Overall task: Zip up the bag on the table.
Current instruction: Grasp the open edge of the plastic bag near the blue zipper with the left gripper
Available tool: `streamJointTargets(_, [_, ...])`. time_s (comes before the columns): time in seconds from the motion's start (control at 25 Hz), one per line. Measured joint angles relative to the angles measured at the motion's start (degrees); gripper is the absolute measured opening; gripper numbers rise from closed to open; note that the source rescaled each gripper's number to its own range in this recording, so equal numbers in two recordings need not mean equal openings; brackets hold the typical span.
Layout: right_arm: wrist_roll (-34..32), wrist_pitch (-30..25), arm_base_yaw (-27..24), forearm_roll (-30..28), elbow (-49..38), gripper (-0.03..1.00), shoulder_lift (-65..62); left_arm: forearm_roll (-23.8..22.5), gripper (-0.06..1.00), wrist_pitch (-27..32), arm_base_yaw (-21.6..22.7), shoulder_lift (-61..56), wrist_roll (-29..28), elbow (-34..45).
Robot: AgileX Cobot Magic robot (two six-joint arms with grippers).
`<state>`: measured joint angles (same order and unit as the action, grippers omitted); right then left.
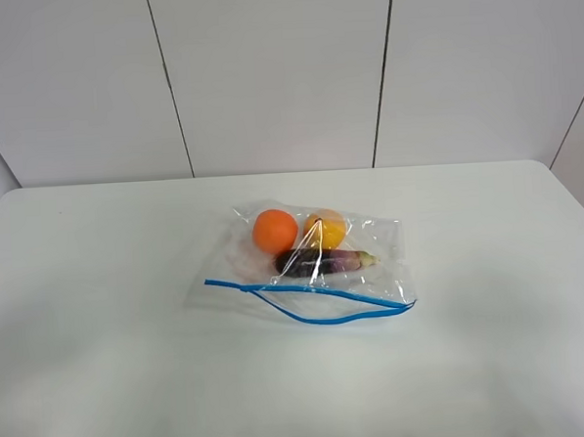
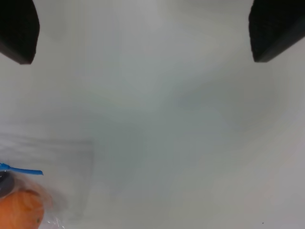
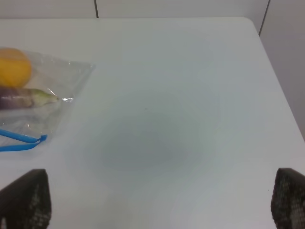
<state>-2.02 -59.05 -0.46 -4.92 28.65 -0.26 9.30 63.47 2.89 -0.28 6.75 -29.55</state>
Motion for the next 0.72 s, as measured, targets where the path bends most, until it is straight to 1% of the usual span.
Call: streamJointTargets(0.72, [0.00, 0.00, 0.00, 0.00, 0.00, 1.00, 0.00, 0.00, 1.00, -0.56, 0.00, 0.00, 0.00, 0.00])
